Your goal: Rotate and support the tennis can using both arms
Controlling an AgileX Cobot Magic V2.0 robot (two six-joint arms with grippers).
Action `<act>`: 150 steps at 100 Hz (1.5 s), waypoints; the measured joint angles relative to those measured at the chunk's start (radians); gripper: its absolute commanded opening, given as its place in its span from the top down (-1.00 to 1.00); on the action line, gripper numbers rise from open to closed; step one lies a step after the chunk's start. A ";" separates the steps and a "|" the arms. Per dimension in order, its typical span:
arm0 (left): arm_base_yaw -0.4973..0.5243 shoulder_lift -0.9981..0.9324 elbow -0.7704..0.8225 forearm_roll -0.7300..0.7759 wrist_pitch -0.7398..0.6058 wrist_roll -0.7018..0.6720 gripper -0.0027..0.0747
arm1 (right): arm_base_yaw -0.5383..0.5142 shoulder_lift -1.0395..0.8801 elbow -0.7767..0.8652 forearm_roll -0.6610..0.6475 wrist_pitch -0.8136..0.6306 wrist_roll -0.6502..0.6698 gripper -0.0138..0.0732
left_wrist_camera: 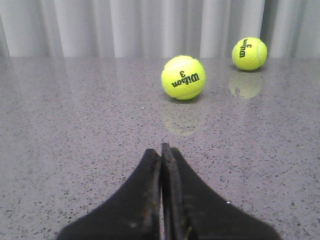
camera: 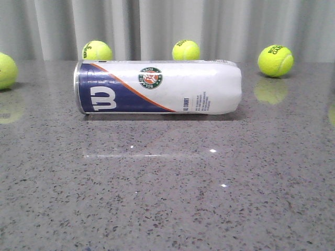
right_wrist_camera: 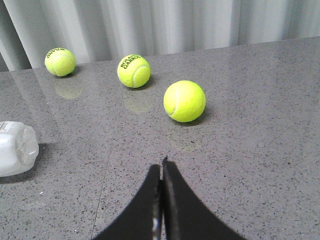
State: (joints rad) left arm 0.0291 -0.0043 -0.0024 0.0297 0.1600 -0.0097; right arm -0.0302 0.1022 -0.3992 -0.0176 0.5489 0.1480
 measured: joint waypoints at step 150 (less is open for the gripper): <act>0.000 0.627 -0.643 -0.030 0.677 0.048 0.30 | 0.000 0.000 0.000 0.000 0.000 0.000 0.83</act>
State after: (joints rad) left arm 0.0291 0.6232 -0.6453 0.0000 0.8368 0.0387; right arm -0.0302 0.1022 -0.3992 -0.0176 0.5489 0.1480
